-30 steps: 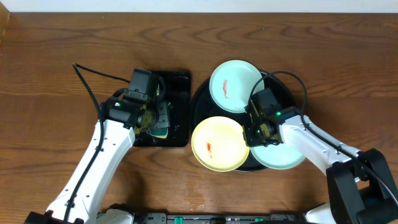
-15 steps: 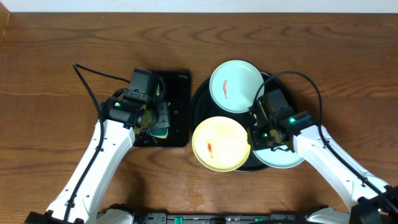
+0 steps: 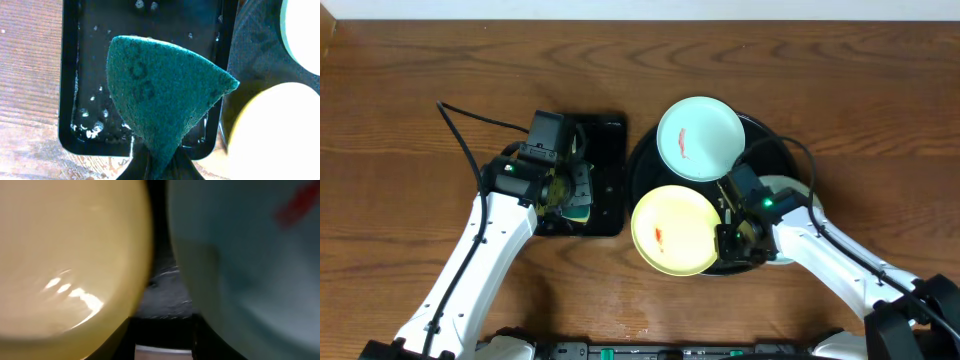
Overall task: Clean dirty plates on tray and stack at the side
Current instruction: 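Tilt the yellow plate up with the right gripper toward the sponge, then scrub the yellow plate's red smear with the sponge in the left gripper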
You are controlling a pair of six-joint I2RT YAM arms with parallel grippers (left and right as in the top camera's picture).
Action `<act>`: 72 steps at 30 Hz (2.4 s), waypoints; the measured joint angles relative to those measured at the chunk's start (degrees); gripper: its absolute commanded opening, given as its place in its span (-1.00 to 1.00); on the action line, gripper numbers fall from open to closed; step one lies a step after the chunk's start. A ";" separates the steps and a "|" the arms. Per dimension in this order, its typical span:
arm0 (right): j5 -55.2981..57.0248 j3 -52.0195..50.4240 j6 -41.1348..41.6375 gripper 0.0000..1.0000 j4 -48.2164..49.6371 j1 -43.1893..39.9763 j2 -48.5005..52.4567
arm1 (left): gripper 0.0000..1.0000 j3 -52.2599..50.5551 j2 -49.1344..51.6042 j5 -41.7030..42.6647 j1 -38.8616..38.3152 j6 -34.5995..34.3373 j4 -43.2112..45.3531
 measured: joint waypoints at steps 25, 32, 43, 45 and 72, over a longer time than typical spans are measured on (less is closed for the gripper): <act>-1.97 -0.87 -8.72 -0.07 12.74 -1.99 0.31 | -0.85 0.00 -0.02 0.00 0.00 0.00 -0.15; -3.37 -0.87 -8.57 -0.10 18.67 -4.26 2.21 | -0.85 0.00 -0.02 0.00 0.00 0.00 -0.15; -5.51 -0.39 -8.87 -0.98 23.15 -7.50 7.63 | -0.85 0.00 -0.02 1.11 0.00 0.00 0.96; -5.51 -0.39 -8.26 -0.98 22.86 -8.33 7.56 | -0.86 0.00 0.00 2.45 0.00 -0.02 1.70; 5.70 -0.42 -2.62 -0.98 19.39 -8.63 4.98 | -0.85 0.02 23.65 17.03 -19.56 -14.25 27.69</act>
